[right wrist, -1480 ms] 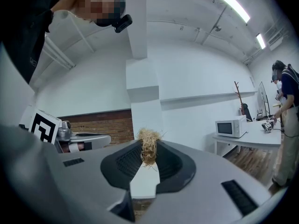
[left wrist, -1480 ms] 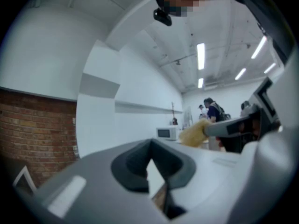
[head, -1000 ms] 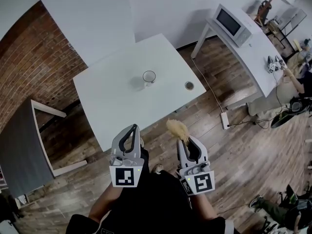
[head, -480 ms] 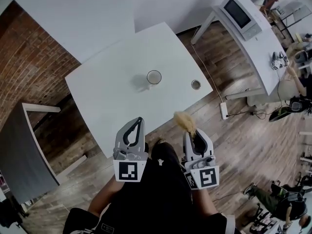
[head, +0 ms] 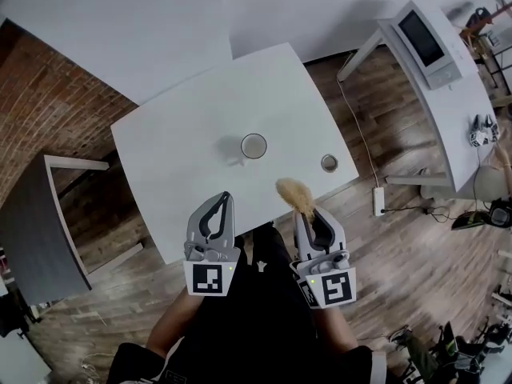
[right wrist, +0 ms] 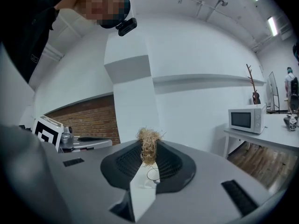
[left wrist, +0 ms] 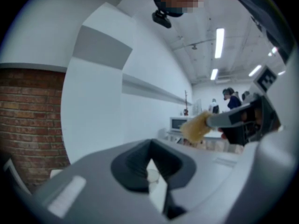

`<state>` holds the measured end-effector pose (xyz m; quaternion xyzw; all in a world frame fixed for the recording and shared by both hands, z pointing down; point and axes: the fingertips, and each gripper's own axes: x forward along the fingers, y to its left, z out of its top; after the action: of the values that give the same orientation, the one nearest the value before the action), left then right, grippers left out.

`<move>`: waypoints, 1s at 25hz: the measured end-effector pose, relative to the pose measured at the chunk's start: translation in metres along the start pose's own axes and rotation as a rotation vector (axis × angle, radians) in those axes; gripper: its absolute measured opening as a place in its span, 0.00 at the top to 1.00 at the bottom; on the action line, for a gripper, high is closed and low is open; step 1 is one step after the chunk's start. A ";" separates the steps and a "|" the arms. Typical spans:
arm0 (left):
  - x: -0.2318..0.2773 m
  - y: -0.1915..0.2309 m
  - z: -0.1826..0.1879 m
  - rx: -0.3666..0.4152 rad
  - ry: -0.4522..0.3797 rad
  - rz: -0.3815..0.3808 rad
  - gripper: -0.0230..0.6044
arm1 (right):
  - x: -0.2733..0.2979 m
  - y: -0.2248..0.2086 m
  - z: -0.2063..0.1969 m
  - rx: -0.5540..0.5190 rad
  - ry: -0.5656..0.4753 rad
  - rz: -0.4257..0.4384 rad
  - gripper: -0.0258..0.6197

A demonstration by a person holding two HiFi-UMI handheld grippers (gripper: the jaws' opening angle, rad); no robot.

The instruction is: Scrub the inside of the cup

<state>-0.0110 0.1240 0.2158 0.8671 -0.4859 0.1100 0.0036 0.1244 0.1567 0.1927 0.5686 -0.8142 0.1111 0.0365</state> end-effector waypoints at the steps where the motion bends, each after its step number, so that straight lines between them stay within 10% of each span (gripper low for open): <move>1: 0.007 0.000 -0.001 -0.052 -0.009 0.030 0.96 | 0.008 -0.009 -0.001 -0.003 0.003 0.012 0.87; 13: 0.055 0.005 -0.078 -0.028 0.160 -0.081 0.95 | 0.078 -0.029 -0.024 0.012 0.087 0.056 0.87; 25: 0.120 -0.004 -0.220 0.044 0.379 -0.200 0.73 | 0.126 -0.038 -0.078 0.044 0.186 0.016 0.87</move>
<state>0.0117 0.0495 0.4542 0.8746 -0.3857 0.2807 0.0865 0.1101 0.0458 0.2976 0.5499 -0.8093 0.1814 0.0985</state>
